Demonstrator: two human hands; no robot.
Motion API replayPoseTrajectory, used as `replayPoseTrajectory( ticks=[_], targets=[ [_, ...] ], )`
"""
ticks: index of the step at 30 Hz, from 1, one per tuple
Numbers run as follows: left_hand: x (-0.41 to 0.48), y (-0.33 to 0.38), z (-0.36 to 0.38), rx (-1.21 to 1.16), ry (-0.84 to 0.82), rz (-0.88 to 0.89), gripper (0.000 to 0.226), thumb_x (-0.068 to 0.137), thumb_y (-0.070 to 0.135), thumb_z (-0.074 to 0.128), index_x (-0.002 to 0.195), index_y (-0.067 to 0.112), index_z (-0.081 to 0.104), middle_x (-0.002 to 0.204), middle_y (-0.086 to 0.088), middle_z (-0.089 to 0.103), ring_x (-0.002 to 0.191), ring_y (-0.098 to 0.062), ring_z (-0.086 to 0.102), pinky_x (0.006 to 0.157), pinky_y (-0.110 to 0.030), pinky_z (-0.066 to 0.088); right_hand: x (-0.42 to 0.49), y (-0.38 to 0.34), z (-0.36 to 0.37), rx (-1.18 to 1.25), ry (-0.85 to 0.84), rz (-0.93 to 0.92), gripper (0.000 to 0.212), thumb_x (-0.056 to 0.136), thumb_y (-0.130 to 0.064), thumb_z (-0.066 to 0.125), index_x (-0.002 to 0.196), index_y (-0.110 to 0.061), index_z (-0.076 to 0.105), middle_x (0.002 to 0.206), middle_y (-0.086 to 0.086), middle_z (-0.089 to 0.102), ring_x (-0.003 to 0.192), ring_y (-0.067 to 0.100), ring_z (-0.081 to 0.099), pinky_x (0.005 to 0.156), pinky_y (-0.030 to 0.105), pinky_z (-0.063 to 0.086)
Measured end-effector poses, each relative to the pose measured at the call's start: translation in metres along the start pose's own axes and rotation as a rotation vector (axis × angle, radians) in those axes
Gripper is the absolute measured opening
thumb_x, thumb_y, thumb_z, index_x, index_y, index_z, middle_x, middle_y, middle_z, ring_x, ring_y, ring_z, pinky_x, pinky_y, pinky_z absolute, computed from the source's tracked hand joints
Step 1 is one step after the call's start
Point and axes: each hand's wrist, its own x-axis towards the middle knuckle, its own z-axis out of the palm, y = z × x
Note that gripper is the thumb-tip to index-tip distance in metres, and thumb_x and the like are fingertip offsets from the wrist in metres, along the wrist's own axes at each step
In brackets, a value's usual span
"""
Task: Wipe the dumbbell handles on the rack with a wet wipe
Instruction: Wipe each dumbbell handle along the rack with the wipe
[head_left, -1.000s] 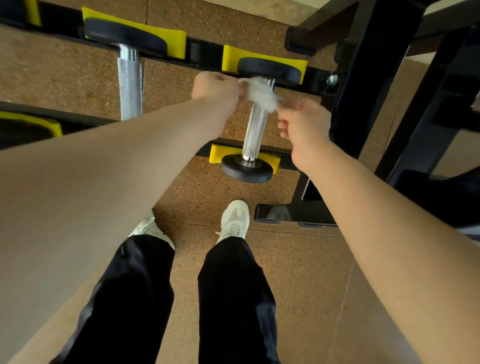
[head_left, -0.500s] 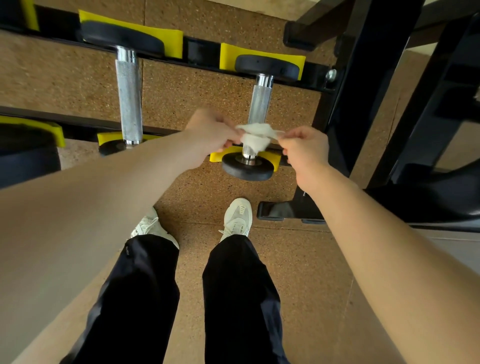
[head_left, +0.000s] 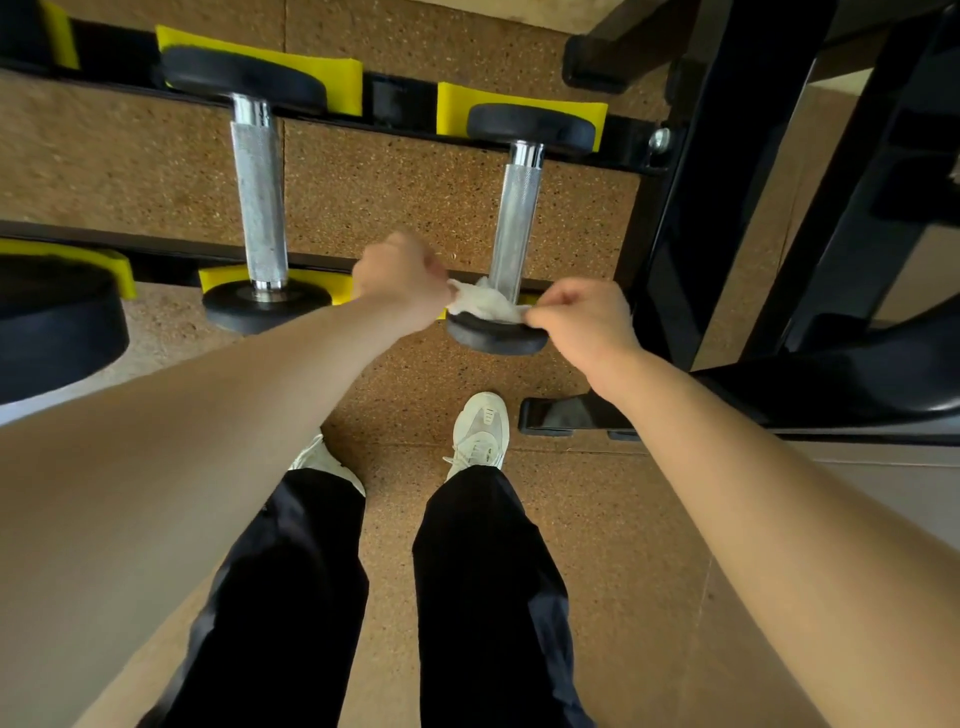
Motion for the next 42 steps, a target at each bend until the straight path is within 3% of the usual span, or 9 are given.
replayPoseTrajectory(
  ticks=[4, 7, 11, 17, 21, 25, 34, 37, 42],
  targets=[
    [-0.003, -0.003, -0.001, -0.132, 0.091, 0.014, 0.008, 0.087, 0.02, 0.069, 0.094, 0.017, 0.068, 0.091, -0.001, 0.066, 0.079, -0.016, 0.062, 0.05, -0.023, 0.04, 0.006, -0.001, -0.001, -0.029, 0.117, -0.023, 0.007, 0.086, -0.016, 0.068, 0.086, -0.019, 0.075, 0.087, -0.005, 0.069, 0.085, 0.011, 0.063, 0.068, 0.026, 0.048],
    [-0.002, -0.007, -0.013, -0.469, 0.179, -0.051, 0.005, 0.088, 0.014, 0.069, 0.089, 0.016, 0.063, 0.094, -0.003, 0.069, 0.08, -0.016, 0.07, 0.06, -0.028, 0.058, 0.013, 0.006, -0.009, 0.05, 0.204, 0.031, 0.015, 0.09, -0.012, 0.063, 0.097, -0.014, 0.076, 0.098, -0.001, 0.069, 0.094, 0.016, 0.063, 0.065, 0.022, 0.047],
    [0.007, -0.005, -0.031, -0.914, 0.315, -0.171, 0.024, 0.086, 0.005, 0.072, 0.076, 0.016, 0.052, 0.097, -0.005, 0.07, 0.077, -0.015, 0.076, 0.068, -0.026, 0.062, 0.014, 0.006, -0.011, 0.27, 0.172, 0.109, 0.012, 0.091, -0.012, 0.064, 0.09, -0.019, 0.073, 0.092, 0.001, 0.069, 0.095, 0.02, 0.067, 0.083, 0.038, 0.059],
    [0.018, 0.023, -0.02, -0.831, 0.15, -0.11, 0.022, 0.083, 0.0, 0.074, 0.081, 0.015, 0.057, 0.093, -0.005, 0.071, 0.074, -0.012, 0.076, 0.072, -0.027, 0.063, 0.033, -0.011, -0.015, 0.69, 0.043, 0.22, 0.018, 0.095, -0.011, 0.062, 0.113, -0.016, 0.064, 0.114, 0.008, 0.068, 0.098, 0.022, 0.069, 0.075, 0.029, 0.059],
    [0.029, 0.049, -0.008, -0.847, -0.039, -0.08, 0.028, 0.084, -0.007, 0.072, 0.099, 0.012, 0.058, 0.1, -0.008, 0.067, 0.08, -0.018, 0.075, 0.072, -0.029, 0.063, 0.049, -0.032, -0.011, 0.902, -0.116, 0.288, 0.02, 0.096, -0.022, 0.064, 0.116, -0.018, 0.062, 0.122, 0.012, 0.065, 0.109, 0.032, 0.065, 0.079, 0.038, 0.058],
    [0.041, 0.059, -0.004, -0.811, -0.153, -0.005, 0.028, 0.086, -0.012, 0.064, 0.103, 0.009, 0.068, 0.103, -0.013, 0.073, 0.087, -0.023, 0.075, 0.067, -0.026, 0.06, 0.058, -0.048, -0.008, 0.94, -0.216, 0.242, 0.021, 0.096, -0.032, 0.061, 0.103, -0.016, 0.071, 0.097, 0.008, 0.071, 0.097, 0.025, 0.066, 0.089, 0.042, 0.054],
    [0.041, 0.051, -0.019, -0.638, -0.017, -0.119, 0.023, 0.088, 0.03, 0.077, 0.103, 0.016, 0.067, 0.094, -0.003, 0.072, 0.07, -0.012, 0.072, 0.051, -0.018, 0.054, 0.062, -0.065, -0.009, 1.134, -0.114, 0.336, 0.006, 0.096, -0.012, 0.062, 0.095, -0.01, 0.068, 0.071, 0.005, 0.075, 0.072, 0.02, 0.07, 0.069, 0.034, 0.056],
    [0.043, 0.063, -0.018, -0.724, -0.058, -0.139, 0.018, 0.092, 0.021, 0.073, 0.107, 0.013, 0.069, 0.091, -0.005, 0.075, 0.06, -0.008, 0.068, 0.053, -0.018, 0.054, 0.063, -0.066, -0.013, 1.206, -0.073, 0.314, 0.005, 0.095, -0.01, 0.062, 0.091, -0.01, 0.066, 0.07, 0.005, 0.074, 0.066, 0.018, 0.07, 0.066, 0.032, 0.057],
    [0.036, 0.077, -0.011, -0.995, -0.198, -0.23, 0.013, 0.099, 0.004, 0.055, 0.102, 0.008, 0.067, 0.093, -0.002, 0.071, 0.082, -0.012, 0.069, 0.073, -0.025, 0.06, 0.064, -0.055, -0.022, 1.395, 0.094, 0.339, 0.007, 0.086, 0.002, 0.068, 0.089, -0.004, 0.066, 0.067, 0.008, 0.071, 0.065, 0.013, 0.067, 0.063, 0.021, 0.057]
  ],
)
